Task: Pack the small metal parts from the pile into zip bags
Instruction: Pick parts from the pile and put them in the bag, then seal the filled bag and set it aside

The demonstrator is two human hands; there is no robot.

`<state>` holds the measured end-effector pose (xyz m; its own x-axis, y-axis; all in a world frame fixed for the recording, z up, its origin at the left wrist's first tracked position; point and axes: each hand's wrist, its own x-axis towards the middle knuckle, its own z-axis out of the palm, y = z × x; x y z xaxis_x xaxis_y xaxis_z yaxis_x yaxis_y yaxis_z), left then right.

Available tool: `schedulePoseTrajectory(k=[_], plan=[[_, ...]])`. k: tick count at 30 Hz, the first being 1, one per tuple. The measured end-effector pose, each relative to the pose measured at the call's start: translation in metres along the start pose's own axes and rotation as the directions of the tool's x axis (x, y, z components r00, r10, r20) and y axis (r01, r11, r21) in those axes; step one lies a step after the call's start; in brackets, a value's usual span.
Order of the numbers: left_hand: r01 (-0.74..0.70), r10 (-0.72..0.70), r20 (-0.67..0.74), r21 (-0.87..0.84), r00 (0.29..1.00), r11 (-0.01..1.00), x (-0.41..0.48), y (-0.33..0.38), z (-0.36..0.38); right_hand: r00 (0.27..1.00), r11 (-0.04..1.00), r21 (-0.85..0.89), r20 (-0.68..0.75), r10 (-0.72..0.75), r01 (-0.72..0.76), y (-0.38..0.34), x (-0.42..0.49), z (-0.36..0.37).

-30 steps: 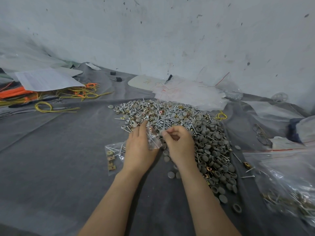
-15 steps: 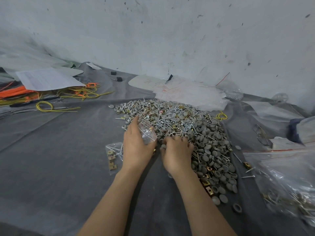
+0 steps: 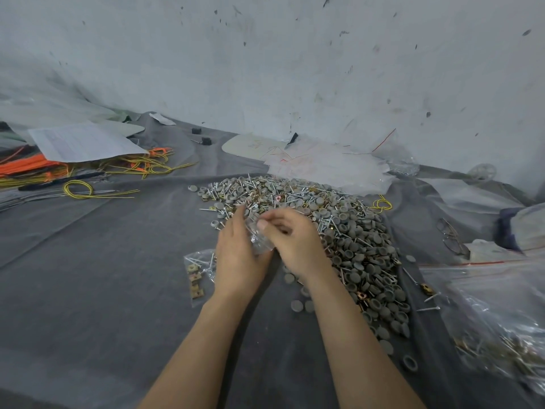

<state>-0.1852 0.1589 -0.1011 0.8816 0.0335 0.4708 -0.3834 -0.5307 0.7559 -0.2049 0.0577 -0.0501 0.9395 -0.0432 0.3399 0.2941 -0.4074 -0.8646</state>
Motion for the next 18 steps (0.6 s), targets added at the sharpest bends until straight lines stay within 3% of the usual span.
schedulePoseTrajectory(k=[2,6,9,12,14,18], plan=[[0.014,-0.015,-0.018,-0.036,1.000,0.999,0.001,0.004,-0.004,0.996,1.000,-0.007,0.092,-0.011,0.012,-0.004,0.000,0.001],[-0.025,0.024,-0.085,-0.012,0.996,1.000,0.010,0.014,-0.014,0.992,0.986,-0.166,0.118,0.045,-0.025,-0.010,0.002,-0.004],[-0.119,0.120,-0.015,0.055,0.993,0.991,0.015,0.019,-0.031,0.997,0.977,-0.211,0.079,0.005,0.012,-0.026,0.007,-0.010],[-0.060,0.087,0.096,-0.253,0.992,0.966,0.018,0.027,-0.057,0.996,0.967,-0.240,0.008,-0.091,0.090,-0.047,0.012,-0.023],[0.015,0.023,0.078,-0.454,0.997,0.891,0.025,0.035,-0.071,0.990,0.966,-0.219,0.002,-0.140,0.137,-0.063,0.011,-0.034],[-0.038,0.087,0.073,-0.510,0.994,0.859,0.037,0.058,-0.079,0.989,0.977,-0.165,-0.035,-0.141,0.134,-0.084,-0.003,-0.068]])
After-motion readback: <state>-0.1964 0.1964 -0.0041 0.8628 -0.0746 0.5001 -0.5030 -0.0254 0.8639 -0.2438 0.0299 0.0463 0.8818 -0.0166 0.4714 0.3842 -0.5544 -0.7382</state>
